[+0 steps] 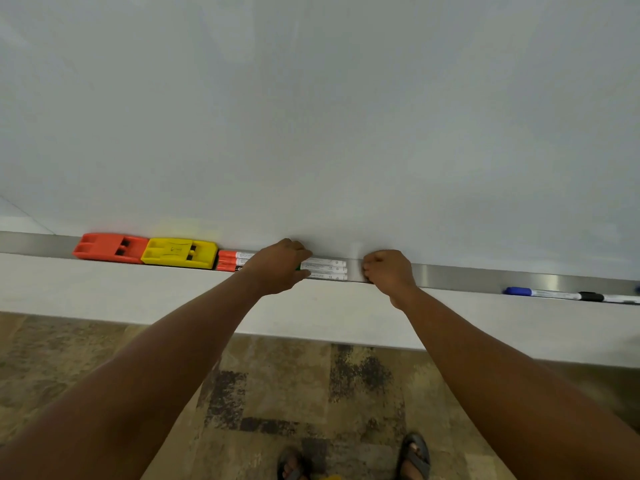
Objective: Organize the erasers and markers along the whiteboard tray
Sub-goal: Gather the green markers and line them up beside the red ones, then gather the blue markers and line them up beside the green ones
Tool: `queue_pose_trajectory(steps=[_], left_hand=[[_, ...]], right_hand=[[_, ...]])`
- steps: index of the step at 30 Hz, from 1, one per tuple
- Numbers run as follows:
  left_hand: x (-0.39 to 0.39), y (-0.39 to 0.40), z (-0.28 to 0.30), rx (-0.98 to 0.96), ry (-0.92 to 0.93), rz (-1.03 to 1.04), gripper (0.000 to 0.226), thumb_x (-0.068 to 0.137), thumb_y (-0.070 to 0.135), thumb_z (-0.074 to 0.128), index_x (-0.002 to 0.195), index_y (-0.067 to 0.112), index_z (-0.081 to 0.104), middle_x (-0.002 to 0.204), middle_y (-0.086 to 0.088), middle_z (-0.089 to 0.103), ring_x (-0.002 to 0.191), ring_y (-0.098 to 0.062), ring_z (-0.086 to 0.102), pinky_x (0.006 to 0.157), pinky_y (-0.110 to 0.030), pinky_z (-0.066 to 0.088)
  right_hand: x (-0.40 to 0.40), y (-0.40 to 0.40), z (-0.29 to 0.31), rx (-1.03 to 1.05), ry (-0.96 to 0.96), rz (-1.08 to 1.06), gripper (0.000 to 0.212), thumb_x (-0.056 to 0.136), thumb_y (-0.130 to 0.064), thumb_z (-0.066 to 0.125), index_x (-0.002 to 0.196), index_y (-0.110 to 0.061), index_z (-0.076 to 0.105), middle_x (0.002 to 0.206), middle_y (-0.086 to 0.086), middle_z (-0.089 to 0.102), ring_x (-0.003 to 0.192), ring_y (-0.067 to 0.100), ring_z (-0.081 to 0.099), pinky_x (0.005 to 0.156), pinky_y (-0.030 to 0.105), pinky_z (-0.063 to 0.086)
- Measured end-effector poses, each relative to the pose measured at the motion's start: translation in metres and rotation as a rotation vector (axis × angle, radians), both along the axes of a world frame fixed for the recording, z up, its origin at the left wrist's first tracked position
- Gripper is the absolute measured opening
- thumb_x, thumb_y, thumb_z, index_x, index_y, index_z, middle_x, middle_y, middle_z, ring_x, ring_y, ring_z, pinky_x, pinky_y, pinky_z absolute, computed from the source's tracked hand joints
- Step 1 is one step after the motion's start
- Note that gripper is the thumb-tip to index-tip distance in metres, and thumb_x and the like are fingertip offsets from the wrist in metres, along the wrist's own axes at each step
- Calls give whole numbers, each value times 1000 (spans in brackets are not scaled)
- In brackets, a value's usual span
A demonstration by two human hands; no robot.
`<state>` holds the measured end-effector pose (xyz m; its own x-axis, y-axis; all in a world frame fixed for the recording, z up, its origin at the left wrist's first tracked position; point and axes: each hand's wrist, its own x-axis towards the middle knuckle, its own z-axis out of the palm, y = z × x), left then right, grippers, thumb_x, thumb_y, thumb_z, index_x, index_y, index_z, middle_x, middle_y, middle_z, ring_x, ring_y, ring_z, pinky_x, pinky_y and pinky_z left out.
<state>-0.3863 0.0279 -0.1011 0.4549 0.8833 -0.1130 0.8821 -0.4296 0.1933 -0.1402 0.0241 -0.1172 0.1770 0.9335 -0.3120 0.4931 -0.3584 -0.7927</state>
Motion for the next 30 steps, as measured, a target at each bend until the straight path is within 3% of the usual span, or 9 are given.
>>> queue_pose_trajectory(steps=[2, 5, 9, 15, 23, 30], left_hand=[[9, 1, 4, 14, -13, 0, 42, 95, 42, 50, 131, 21, 54, 129, 2, 56, 121, -19, 47, 95, -38, 47], [33, 2, 10, 27, -31, -43, 38, 96, 42, 47, 126, 22, 58, 124, 3, 59, 120, -17, 49, 94, -37, 47], [81, 1, 24, 5, -21, -120, 31, 97, 40, 44, 115, 24, 63, 110, 4, 64, 110, -17, 55, 88, -33, 48], [162, 5, 42, -16, 15, -248, 31, 97, 38, 41, 106, 21, 66, 98, 1, 66, 95, -19, 59, 81, -37, 50], [271, 8, 60, 37, 30, -404, 33, 97, 37, 43, 116, 21, 63, 105, 1, 67, 100, -20, 59, 82, -36, 50], [359, 8, 55, 22, 108, -424, 32, 94, 33, 47, 116, 15, 63, 106, -6, 64, 100, -24, 59, 83, -40, 52]], right_hand=[[14, -10, 12, 69, -101, 66, 19, 81, -10, 52, 84, -3, 70, 91, 17, 71, 73, 22, 60, 84, 44, 56], [48, -20, 22, 178, -245, 170, 24, 92, -10, 51, 103, -13, 73, 98, 0, 72, 88, 16, 62, 83, 24, 47], [96, -28, 26, 251, -416, 269, 22, 93, -12, 51, 100, -14, 72, 99, 3, 72, 94, 21, 65, 87, 31, 50], [154, -34, 45, 319, -504, 295, 25, 94, -11, 49, 109, -12, 70, 109, 6, 70, 100, 23, 64, 93, 33, 50], [228, -42, 60, 352, -626, 305, 29, 91, -12, 48, 111, -12, 69, 107, 8, 69, 97, 28, 63, 84, 35, 51], [301, -52, 56, 280, -735, 262, 30, 94, -18, 46, 116, -17, 66, 108, 7, 67, 98, 26, 60, 84, 41, 52]])
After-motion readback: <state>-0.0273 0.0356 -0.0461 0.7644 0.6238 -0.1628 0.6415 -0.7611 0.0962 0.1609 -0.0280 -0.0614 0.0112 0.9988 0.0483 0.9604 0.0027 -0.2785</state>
